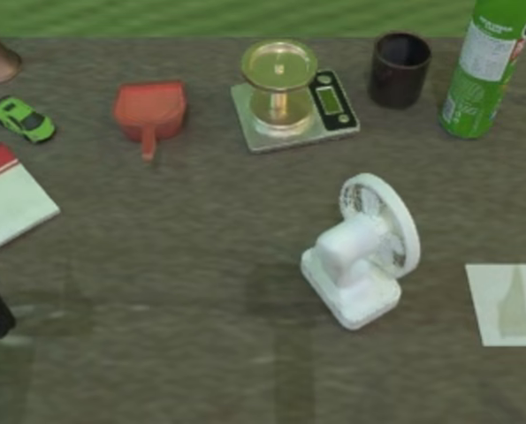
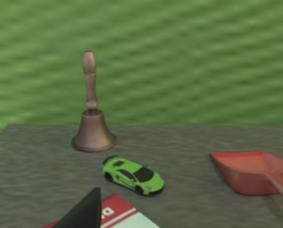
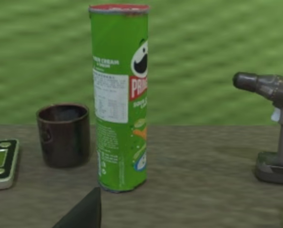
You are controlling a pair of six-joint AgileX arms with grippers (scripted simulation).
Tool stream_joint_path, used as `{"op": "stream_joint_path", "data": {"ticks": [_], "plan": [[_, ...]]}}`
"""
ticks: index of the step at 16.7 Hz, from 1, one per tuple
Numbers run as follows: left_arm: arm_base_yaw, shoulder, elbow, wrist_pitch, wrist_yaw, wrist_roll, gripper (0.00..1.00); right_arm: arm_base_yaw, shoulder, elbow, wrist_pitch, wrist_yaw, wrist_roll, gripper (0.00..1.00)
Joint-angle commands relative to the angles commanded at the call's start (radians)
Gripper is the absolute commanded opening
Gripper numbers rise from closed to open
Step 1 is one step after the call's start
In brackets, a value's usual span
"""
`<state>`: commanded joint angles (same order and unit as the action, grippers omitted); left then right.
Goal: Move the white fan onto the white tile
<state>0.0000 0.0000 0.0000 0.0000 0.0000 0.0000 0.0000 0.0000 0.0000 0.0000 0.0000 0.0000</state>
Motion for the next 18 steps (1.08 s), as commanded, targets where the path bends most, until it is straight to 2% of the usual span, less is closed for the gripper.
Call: {"op": "stream_joint_path", "data": {"ticks": [4, 8, 12, 18], "plan": [[0.000, 0.000, 0.000, 0.000, 0.000, 0.000, 1.00, 0.012, 0.030, 0.029, -0.029, -0.001, -0.001, 1.00], [0.000, 0.000, 0.000, 0.000, 0.000, 0.000, 1.00, 0.074, 0.217, 0.209, -0.191, -0.003, -0.003, 1.00], [0.000, 0.000, 0.000, 0.000, 0.000, 0.000, 1.00, 0.166, 0.554, 0.537, -0.442, 0.000, -0.002, 1.00], [0.000, 0.000, 0.000, 0.000, 0.000, 0.000, 1.00, 0.330, 1.193, 1.146, -0.884, 0.003, 0.006, 1.00]]}}
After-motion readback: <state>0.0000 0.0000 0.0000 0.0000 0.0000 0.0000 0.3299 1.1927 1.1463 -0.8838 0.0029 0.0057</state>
